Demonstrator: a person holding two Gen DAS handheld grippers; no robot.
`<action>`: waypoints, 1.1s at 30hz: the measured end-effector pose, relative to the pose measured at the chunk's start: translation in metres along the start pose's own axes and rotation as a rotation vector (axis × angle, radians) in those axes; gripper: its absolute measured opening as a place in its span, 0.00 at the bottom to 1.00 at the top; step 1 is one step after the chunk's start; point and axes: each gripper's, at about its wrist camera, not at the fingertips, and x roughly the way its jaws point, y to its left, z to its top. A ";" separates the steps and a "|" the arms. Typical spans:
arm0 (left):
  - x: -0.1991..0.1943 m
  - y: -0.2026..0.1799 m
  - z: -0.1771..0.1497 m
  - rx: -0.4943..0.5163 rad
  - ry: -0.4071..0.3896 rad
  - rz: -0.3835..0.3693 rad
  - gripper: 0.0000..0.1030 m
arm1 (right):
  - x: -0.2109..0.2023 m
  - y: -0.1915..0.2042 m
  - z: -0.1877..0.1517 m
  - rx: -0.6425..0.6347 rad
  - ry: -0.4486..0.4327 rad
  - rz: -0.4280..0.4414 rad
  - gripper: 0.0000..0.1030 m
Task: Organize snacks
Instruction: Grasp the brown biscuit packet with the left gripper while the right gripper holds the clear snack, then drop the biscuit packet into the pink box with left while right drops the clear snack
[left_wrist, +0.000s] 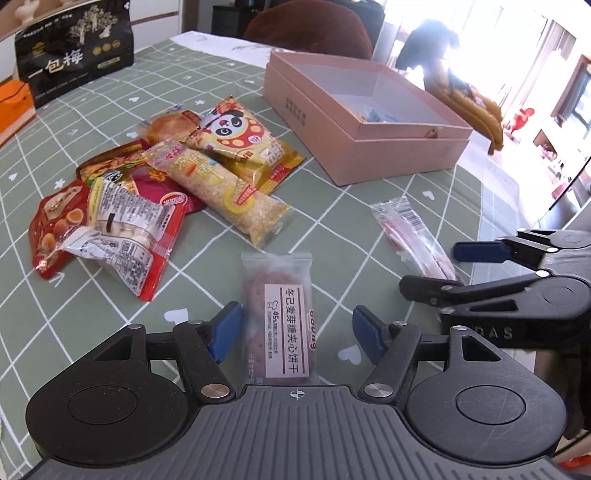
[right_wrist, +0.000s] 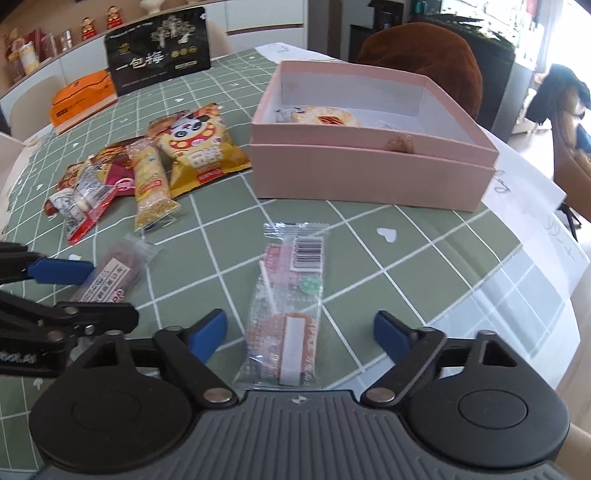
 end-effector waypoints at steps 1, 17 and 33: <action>0.001 -0.001 0.001 0.009 0.010 0.000 0.69 | -0.002 0.003 0.001 -0.021 0.003 0.014 0.62; -0.044 -0.036 0.002 0.046 -0.341 0.038 0.36 | -0.067 -0.034 -0.010 0.131 -0.067 0.063 0.36; 0.057 -0.015 0.196 -0.141 -0.280 -0.183 0.37 | -0.067 -0.050 0.017 0.208 -0.051 -0.049 0.36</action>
